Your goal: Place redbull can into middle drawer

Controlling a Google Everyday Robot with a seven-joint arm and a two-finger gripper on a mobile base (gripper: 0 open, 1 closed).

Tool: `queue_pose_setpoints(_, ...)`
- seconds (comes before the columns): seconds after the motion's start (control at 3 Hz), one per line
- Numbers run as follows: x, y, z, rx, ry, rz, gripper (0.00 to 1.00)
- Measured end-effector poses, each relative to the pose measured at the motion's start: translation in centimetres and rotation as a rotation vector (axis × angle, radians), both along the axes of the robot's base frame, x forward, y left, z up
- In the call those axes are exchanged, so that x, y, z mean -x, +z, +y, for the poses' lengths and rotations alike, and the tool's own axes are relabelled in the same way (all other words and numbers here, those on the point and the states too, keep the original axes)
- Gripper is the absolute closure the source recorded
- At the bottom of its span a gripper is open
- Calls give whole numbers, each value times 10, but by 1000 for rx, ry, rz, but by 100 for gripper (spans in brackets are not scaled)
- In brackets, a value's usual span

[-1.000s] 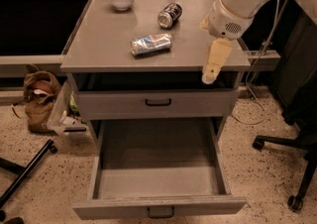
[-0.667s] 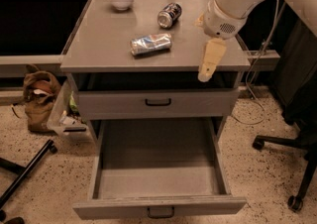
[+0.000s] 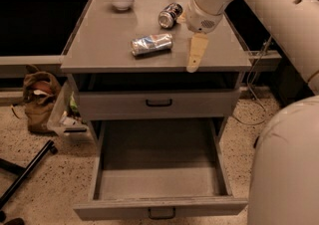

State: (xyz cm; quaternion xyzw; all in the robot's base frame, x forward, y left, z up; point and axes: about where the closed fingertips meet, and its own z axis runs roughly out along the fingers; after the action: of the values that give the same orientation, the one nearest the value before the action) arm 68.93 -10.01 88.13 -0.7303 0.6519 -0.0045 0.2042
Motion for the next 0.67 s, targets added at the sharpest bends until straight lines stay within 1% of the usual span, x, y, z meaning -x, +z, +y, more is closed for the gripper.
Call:
queue_pose_setpoints(0.33, -26, -9, 14, 16, 47, -5, 0)
queue_pose_setpoints(0.67, -44, -12, 26, 28, 87, -14, 0)
